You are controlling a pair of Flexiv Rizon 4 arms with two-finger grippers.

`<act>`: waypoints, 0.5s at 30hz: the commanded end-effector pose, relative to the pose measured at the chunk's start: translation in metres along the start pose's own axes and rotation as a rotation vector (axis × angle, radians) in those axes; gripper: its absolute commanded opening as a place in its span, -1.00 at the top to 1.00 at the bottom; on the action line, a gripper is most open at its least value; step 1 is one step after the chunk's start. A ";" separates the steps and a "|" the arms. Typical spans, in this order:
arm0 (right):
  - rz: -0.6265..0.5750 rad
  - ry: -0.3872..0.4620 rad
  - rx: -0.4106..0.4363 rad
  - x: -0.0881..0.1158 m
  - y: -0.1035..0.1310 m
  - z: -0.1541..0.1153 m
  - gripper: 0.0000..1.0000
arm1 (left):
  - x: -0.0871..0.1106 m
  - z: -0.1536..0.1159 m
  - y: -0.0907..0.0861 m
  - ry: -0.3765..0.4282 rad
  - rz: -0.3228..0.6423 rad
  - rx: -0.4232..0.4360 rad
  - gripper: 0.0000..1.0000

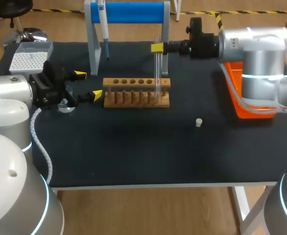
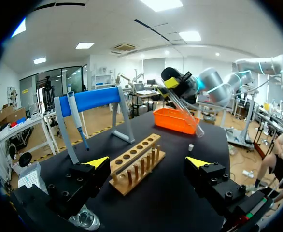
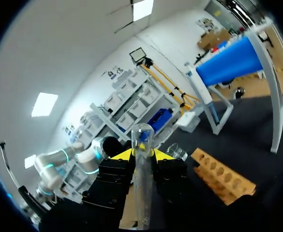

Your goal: Invert the test tube, pick up the pipette, mount the tip to pipette, aspirate from beaker and dispense into the tube, eject the tip, return the pipette, and cap with the stopper.

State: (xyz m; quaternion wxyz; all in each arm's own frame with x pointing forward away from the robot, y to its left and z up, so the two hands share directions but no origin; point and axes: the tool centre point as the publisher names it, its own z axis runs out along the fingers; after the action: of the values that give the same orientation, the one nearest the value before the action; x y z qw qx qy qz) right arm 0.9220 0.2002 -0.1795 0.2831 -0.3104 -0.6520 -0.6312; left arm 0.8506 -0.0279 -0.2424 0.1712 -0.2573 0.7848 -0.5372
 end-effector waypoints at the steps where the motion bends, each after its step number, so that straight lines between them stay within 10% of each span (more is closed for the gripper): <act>1: 0.573 0.019 0.019 0.002 -0.008 -0.004 1.00 | 0.001 0.001 0.001 -0.003 0.001 0.002 -1.00; 15: 0.768 0.026 0.110 0.003 -0.018 -0.006 1.00 | 0.001 0.001 0.001 -0.003 0.001 0.002 -1.00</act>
State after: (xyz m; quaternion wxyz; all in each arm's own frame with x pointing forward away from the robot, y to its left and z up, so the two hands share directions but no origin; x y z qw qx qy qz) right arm 0.9014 0.1961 -0.1892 0.4483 -0.4572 -0.5589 -0.5269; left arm 0.8506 -0.0279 -0.2424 0.1712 -0.2573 0.7848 -0.5372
